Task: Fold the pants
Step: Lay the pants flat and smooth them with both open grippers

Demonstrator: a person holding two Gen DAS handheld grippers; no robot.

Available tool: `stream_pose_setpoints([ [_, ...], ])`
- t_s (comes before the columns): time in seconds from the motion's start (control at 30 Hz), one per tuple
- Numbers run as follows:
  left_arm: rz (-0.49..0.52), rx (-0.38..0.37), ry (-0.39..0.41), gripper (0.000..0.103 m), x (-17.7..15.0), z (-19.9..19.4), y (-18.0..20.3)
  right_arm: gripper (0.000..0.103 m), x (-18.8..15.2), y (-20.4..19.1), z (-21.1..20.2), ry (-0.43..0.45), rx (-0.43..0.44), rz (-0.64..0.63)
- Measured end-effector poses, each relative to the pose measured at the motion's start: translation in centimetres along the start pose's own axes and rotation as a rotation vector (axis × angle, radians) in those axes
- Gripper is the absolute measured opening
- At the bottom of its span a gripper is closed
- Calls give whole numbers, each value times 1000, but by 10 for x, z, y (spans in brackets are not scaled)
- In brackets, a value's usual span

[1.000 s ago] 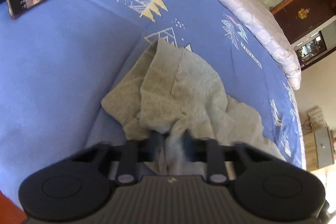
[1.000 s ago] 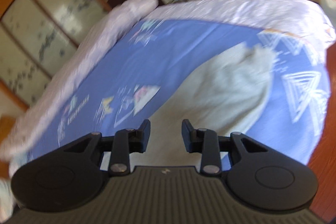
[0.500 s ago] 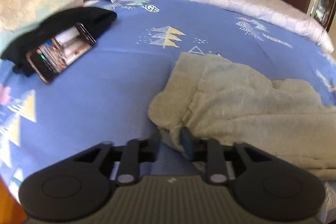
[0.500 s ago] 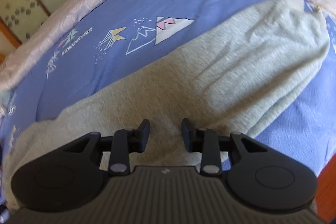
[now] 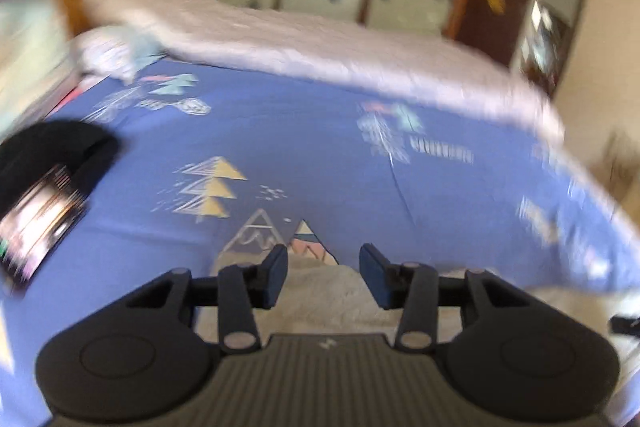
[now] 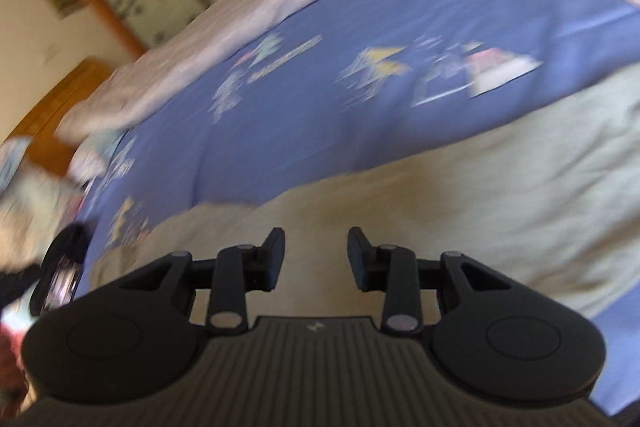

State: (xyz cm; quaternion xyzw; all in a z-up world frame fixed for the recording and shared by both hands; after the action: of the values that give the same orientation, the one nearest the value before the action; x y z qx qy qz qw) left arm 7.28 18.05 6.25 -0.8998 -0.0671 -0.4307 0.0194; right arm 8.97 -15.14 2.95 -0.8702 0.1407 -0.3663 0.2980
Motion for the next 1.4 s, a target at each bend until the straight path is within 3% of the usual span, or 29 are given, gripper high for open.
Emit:
stream_pose_setpoints([
  [0.13, 239, 56, -34, 48, -3, 48, 36, 38, -24, 0, 25, -95, -23, -7],
  [0.17, 311, 51, -21, 57, -8, 50, 45, 37, -31, 4, 30, -119, -33, 0],
  [0.23, 437, -10, -29, 71, -13, 60, 62, 36, -40, 10, 33, -115, -30, 1],
  [0.3, 501, -62, -31, 86, -16, 68, 72, 36, -40, 11, 32, -104, -14, 9],
  [0.37, 550, -116, -41, 94, -21, 76, 85, 36, -37, 13, 33, -104, -1, 36],
  [0.4, 572, -127, -61, 90, -26, 82, 91, 36, -36, 16, 34, -101, 6, 51],
  [0.43, 599, -119, -98, 80, -33, 93, 95, 36, -36, 17, 35, -98, 11, 61],
  [0.47, 621, -81, -143, 46, -40, 105, 98, 36, -36, 19, 34, -95, 15, 68],
  [0.5, 620, -46, -159, 40, -46, 112, 97, 36, -36, 20, 34, -94, 18, 69],
  [0.57, 602, 0, -122, 11, -47, 103, 95, 36, -39, 20, 30, -94, 26, 56],
  [0.67, 485, 86, -102, 10, -47, 97, 76, 36, -41, 24, 23, -89, 45, 45],
  [0.73, 380, 208, -90, 9, -52, 103, 61, 36, -42, 26, 23, -81, 57, 54],
  [0.77, 320, 226, -80, 10, -58, 105, 56, 36, -43, 26, 22, -78, 63, 56],
  [0.8, 323, 252, -51, 10, -62, 104, 59, 36, -44, 27, 21, -74, 67, 59],
  [0.9, 462, 342, -13, 14, -69, 102, 79, 36, -44, 28, 20, -73, 71, 59],
  [0.97, 478, 338, -13, 21, -65, 94, 81, 36, -43, 28, 19, -79, 78, 55],
  [1.07, 371, 288, 2, 36, -50, 65, 75, 36, -38, 33, 4, -44, 99, 101],
  [1.23, 212, 161, 88, 37, -31, 7, 73, 38, -20, 70, -57, 139, 32, 137],
  [1.4, 208, -4, 14, 42, -51, -2, 108, 38, 15, 126, -115, 317, -113, 159],
])
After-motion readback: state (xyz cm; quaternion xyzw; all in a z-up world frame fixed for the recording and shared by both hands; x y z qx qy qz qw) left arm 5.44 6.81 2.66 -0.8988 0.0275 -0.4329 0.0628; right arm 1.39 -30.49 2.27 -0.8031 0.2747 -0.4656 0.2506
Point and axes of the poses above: each gripper's, at about its wrist camera, not at the fingertips, and z roughly the way its jaws point, y to its right, x to its top, the point moved 4 cm from there along z, roughly the way its jaws point, and after that the axes turned 11 degrees about x, right-handed, at the moved point
